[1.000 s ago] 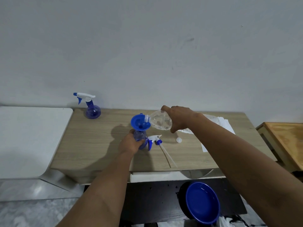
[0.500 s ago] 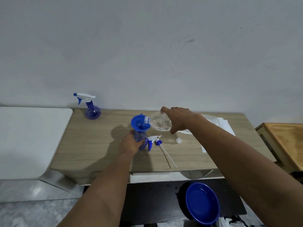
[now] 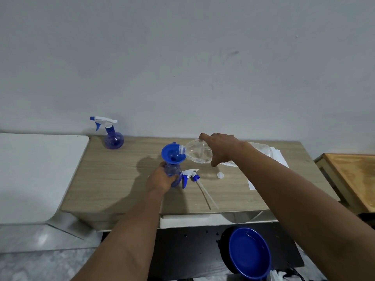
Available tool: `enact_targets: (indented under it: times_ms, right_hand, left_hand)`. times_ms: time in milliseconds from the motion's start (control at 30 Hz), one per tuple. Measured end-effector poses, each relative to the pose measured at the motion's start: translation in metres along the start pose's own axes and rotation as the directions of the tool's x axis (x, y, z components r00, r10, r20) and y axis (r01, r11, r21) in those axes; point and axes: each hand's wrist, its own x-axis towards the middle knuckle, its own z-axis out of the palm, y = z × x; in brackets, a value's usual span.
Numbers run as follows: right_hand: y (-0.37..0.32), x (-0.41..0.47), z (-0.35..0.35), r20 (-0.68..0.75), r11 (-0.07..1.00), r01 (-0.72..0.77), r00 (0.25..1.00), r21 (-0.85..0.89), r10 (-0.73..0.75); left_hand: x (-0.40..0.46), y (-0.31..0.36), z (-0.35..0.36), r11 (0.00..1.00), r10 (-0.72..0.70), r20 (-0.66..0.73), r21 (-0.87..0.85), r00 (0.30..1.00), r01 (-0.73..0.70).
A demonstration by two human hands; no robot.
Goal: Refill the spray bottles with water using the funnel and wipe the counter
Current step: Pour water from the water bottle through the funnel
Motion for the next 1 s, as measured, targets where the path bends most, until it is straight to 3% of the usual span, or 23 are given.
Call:
enact_targets:
  times_ms: [167,1000]
  right_hand:
    - [-0.0015,0.0006,0.0012,0.003,1.0,0.007,1.0,-0.002,-0.007]
    - [-0.0001,0.0007,0.006,-0.015,0.998,0.026,1.0,0.053,-0.025]
  left_hand:
    - [-0.0019,-0.0001,-0.0013,0.997,0.007,-0.008,0.078,1.0,-0.006]
    - [-0.0012,-0.0029,-0.0011,1.0,0.011,-0.007,0.028,1.0,-0.011]
